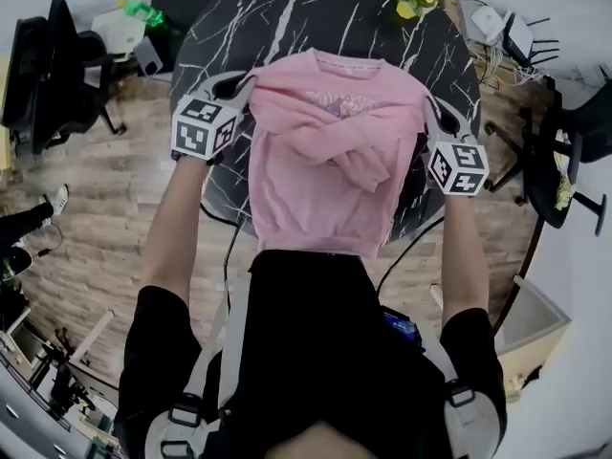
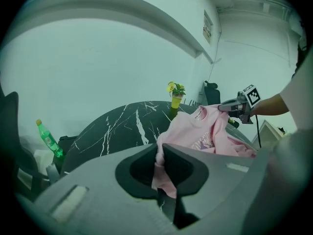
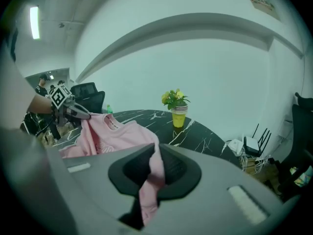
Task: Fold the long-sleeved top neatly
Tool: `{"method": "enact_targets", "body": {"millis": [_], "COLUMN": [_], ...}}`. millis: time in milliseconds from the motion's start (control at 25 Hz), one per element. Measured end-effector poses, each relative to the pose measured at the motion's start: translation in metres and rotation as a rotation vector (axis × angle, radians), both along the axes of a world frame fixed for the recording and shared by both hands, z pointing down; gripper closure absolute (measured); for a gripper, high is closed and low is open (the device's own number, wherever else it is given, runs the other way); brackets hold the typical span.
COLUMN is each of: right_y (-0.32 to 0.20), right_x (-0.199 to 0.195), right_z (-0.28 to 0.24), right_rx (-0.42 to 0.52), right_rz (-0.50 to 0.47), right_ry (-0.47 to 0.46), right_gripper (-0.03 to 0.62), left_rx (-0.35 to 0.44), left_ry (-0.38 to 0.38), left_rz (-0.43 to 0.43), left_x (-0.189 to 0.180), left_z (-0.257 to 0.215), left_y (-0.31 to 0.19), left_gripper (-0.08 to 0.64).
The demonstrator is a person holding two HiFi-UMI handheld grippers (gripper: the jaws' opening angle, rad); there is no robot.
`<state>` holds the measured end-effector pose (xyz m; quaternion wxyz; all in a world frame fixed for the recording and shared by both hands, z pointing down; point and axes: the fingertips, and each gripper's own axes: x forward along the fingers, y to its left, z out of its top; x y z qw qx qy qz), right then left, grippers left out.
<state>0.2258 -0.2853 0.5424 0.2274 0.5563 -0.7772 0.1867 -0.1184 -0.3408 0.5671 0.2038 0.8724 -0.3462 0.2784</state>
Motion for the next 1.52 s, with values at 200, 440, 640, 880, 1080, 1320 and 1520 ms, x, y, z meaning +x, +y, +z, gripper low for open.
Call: {"method": "enact_targets", "body": {"millis": [200,440,640,880,1080,1320,1520], "right_y": [0.055,0.115,0.146,0.170,0.178,0.181,0.204], "right_x": [-0.008,-0.012,-0.015,-0.023,-0.026,-0.022,-0.023], "right_z": [-0.006,0.001,0.015,0.050,0.048,0.010,0.005], "right_rx": [0.012,-0.003,-0.025,-0.107,-0.102,-0.039,-0.036], "right_rz": [0.015,0.023,0.036,0.012,-0.032,-0.040,-0.067], "right_ry": [-0.024,-0.072,-0.094,-0.078,-0.028,-0.025,-0.003], "right_gripper": [0.568,0.568,0.568,0.554,0.563,0.568,0.568], "left_rx": [0.015,0.011,-0.004,-0.077,-0.082,-0.049,-0.025], "left_ry": [0.019,0.034,0.024,-0.042,-0.037,0.025,0.031], "left_rz": [0.036,0.063,0.080,0.122,0.115,0.114,0.143], "left_x": [-0.012,-0.015,-0.020,-0.025,-0.025,-0.038,-0.039], "left_z": [-0.009,-0.009,0.002,0.042,0.043,0.014,0.006], "left_y": [0.047,0.104,0.140,0.168,0.177,0.183,0.203], "left_gripper": [0.526,0.525,0.523,0.503,0.514,0.517,0.518]}}
